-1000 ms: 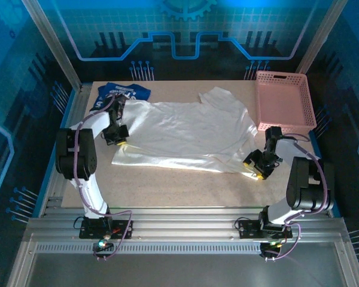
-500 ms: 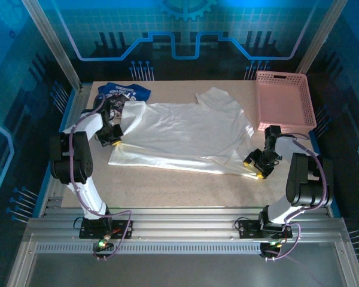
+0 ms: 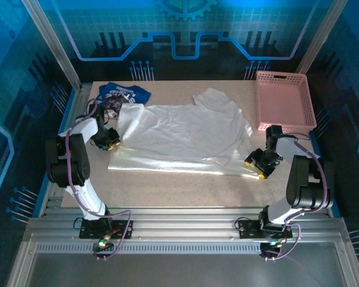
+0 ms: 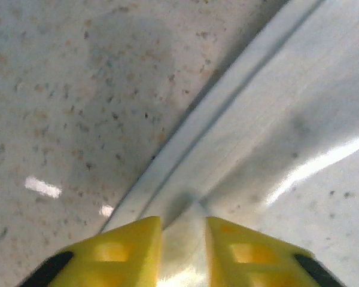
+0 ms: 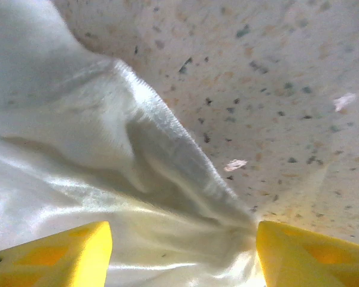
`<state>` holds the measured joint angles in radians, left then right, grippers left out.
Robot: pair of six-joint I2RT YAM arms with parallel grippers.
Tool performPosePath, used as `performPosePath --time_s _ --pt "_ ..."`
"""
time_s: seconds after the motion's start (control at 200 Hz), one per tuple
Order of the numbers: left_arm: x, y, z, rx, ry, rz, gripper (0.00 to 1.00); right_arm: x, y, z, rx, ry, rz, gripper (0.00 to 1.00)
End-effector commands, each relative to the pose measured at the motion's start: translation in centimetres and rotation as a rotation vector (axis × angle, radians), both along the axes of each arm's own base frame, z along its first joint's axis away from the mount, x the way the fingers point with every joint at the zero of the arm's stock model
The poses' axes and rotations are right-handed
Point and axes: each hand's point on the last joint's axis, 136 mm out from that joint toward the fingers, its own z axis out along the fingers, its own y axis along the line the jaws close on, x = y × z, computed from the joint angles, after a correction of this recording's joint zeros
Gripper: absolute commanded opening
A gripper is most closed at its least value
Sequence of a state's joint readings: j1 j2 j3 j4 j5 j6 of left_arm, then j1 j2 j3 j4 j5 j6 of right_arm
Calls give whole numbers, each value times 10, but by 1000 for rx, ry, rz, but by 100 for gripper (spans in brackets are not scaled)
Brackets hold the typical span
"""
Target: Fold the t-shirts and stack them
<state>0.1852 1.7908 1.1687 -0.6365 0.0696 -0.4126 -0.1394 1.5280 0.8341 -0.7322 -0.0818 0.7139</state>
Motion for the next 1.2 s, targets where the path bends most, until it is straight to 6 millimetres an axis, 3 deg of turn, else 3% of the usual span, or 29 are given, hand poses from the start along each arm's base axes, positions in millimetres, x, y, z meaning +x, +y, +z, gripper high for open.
performPosePath --time_s 0.0,0.035,0.135,0.24,0.355,0.44,0.52,0.61,0.73,0.79,1.045,1.196 --pt "-1 -8 41 -49 -120 37 43 -6 -8 16 -37 -28 -4 69" --pt "-6 -11 48 -55 -129 36 51 -9 -6 21 -32 -31 -1 69" --pt "-21 -20 62 -71 -148 33 60 -17 0 34 -28 -58 12 70" --pt "-29 -51 65 -149 -163 -21 60 -11 10 42 5 -127 26 67" --pt "-25 -91 54 -254 -168 -84 39 16 34 39 107 -204 67 55" --pt "-16 -110 36 -325 -155 -87 27 32 46 28 106 -174 115 41" --pt "-16 -108 8 -340 -99 -24 18 38 49 11 76 -106 129 36" --pt "-24 -101 -17 -305 -38 12 13 27 41 -10 20 -13 101 31" --pt "-50 -89 -37 -250 42 51 9 11 30 -14 -57 46 91 32" --pt "-67 -83 -46 -225 83 71 8 -9 26 -19 -78 93 90 32" --pt "-111 -77 -44 -193 138 91 8 -55 15 -15 -116 148 48 32" --pt "-122 -88 -37 -252 94 105 19 -54 14 -8 -107 95 40 34"
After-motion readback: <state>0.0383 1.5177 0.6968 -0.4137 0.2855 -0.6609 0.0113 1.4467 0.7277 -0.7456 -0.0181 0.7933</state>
